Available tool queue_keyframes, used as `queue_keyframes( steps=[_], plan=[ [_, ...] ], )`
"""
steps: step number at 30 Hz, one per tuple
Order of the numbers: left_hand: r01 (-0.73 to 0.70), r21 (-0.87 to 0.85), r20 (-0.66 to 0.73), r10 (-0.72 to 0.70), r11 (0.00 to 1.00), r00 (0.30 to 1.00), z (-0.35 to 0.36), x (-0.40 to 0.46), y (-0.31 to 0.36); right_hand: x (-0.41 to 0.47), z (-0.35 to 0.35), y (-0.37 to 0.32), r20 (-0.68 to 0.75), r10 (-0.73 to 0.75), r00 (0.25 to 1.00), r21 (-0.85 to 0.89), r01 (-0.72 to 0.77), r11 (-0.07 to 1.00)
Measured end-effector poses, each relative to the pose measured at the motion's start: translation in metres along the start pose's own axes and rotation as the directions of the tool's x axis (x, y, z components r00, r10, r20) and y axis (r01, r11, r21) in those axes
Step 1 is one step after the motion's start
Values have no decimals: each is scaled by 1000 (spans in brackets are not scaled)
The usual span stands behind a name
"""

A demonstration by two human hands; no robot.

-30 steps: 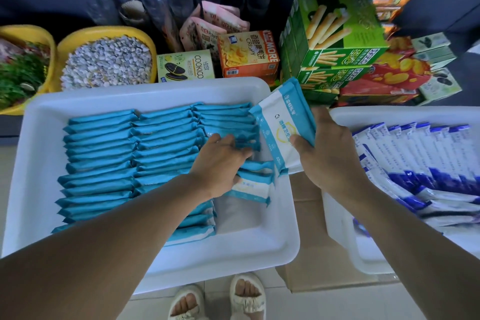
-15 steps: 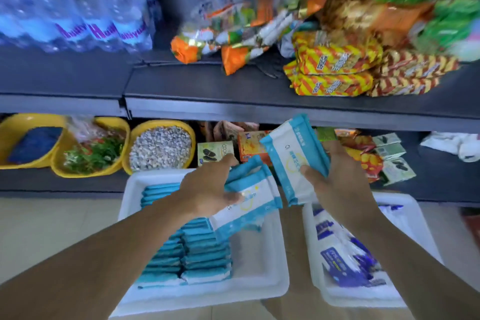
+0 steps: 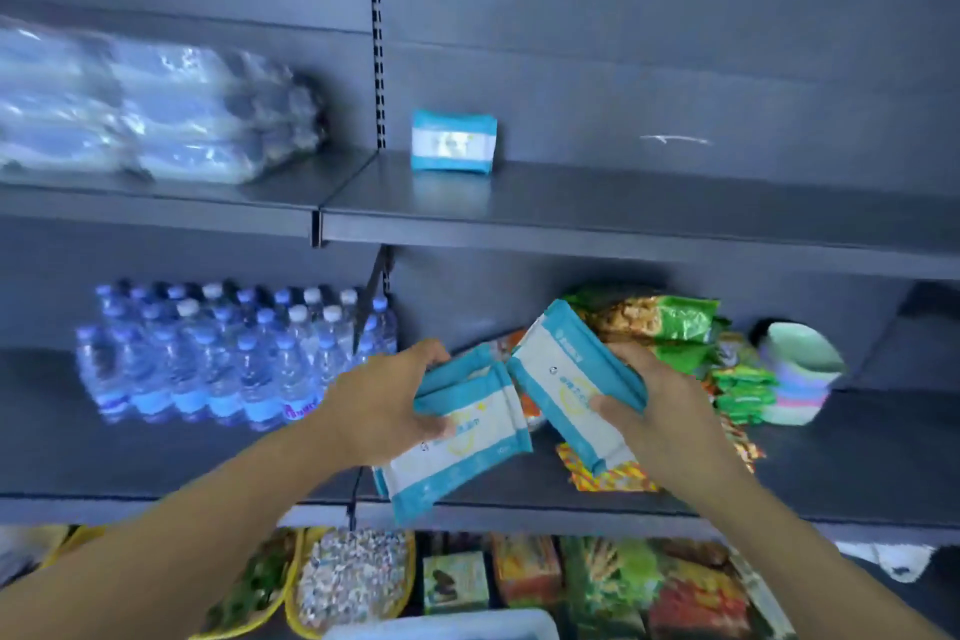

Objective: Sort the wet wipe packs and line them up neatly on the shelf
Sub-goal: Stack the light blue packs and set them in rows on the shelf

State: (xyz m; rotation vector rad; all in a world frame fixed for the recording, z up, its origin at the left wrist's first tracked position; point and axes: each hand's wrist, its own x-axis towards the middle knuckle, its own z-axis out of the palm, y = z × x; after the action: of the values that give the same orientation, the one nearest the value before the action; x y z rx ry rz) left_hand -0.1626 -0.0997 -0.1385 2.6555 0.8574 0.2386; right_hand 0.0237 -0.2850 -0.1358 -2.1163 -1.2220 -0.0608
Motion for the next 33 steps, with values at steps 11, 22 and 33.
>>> queue_keyframes(
  steps=[11, 22, 33],
  plan=[
    [-24, 70, -196, 37, 997, 980, -148, 52, 20, 138, -72, -46, -108, -111, 988, -42, 107, 993],
    [85, 109, -268, -53, 990, 962, -203, 122, -16, 287, -36, -65, 46, -212, 976, -41, 214, 976],
    [-9, 127, -210, 36, 992, 977, -224, 211, -83, 384, 38, -83, 104, -175, 979, -73, 183, 980]
  ],
)
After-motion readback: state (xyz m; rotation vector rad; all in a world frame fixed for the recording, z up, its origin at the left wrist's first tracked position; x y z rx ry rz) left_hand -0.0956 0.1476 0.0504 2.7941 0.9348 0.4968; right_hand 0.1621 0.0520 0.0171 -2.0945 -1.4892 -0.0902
